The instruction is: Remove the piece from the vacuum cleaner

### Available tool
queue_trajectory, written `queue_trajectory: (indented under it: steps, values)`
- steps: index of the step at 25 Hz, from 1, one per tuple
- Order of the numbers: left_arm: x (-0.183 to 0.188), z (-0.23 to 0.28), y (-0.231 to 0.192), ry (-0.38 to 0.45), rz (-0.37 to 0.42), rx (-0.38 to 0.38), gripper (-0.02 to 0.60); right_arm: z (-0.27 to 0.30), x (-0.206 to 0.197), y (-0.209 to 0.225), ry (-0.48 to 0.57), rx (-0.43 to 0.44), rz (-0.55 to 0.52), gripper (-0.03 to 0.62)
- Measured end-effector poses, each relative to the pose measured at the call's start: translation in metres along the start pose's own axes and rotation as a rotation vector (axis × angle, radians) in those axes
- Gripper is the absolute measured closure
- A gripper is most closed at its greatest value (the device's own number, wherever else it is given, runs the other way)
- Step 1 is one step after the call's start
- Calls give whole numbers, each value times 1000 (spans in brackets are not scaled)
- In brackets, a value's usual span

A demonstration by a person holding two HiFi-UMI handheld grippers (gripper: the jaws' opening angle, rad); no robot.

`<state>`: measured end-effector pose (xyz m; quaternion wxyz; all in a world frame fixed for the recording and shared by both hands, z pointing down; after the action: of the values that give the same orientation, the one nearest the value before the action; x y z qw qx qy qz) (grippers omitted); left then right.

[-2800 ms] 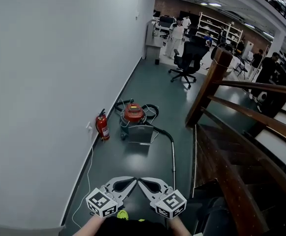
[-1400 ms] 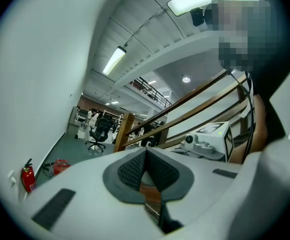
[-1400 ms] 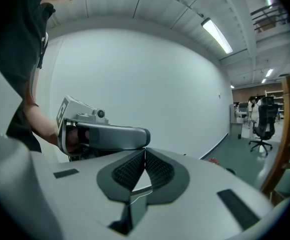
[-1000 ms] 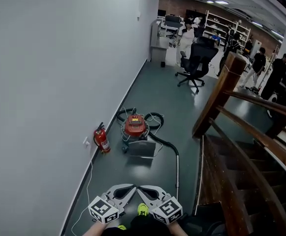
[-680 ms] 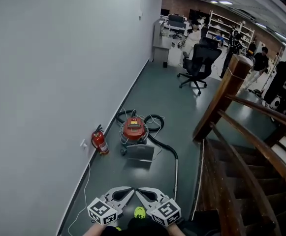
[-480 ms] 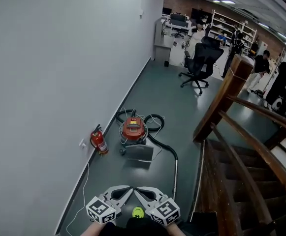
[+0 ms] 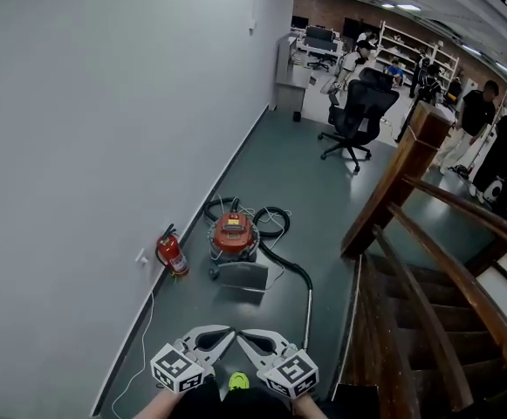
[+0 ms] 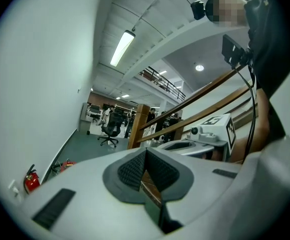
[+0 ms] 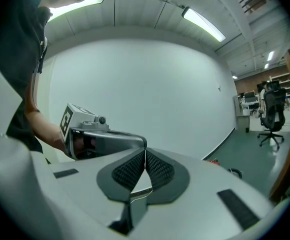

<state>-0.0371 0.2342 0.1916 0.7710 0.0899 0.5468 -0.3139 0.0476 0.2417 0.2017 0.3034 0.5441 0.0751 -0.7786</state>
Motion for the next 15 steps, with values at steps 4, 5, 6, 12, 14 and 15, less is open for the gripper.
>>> queue_trajectory:
  steps: [4, 5, 6, 12, 14, 15]
  values:
    - [5, 6, -8, -11, 18, -13, 572, 6, 2, 9, -4, -7, 7, 578]
    - [6, 8, -11, -14, 19, -17, 572, 7, 3, 12, -7, -8, 7, 579]
    - [6, 10, -14, -17, 19, -21, 572, 9, 4, 14, -12, -10, 5, 577]
    - [9, 26, -38, -37, 23, -60, 572, 23, 11, 36, -47, -31, 0, 577]
    - [14, 33, -49, -40, 36, -73, 572, 29, 16, 46, -49, -47, -4, 577]
    - [17, 37, -56, -40, 45, -78, 572, 32, 20, 53, -51, -53, -6, 577]
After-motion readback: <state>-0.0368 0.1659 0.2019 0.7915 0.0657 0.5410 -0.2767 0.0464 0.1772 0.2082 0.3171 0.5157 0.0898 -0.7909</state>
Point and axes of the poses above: the fingertips, and each gripper's own axes: z forward along the fingers, y to its right, x out of its top, the point moved 5 cm from there along -z, backward along the fingers, and after that the axes turned 12 degrees about -y, right-handed, at the moved point
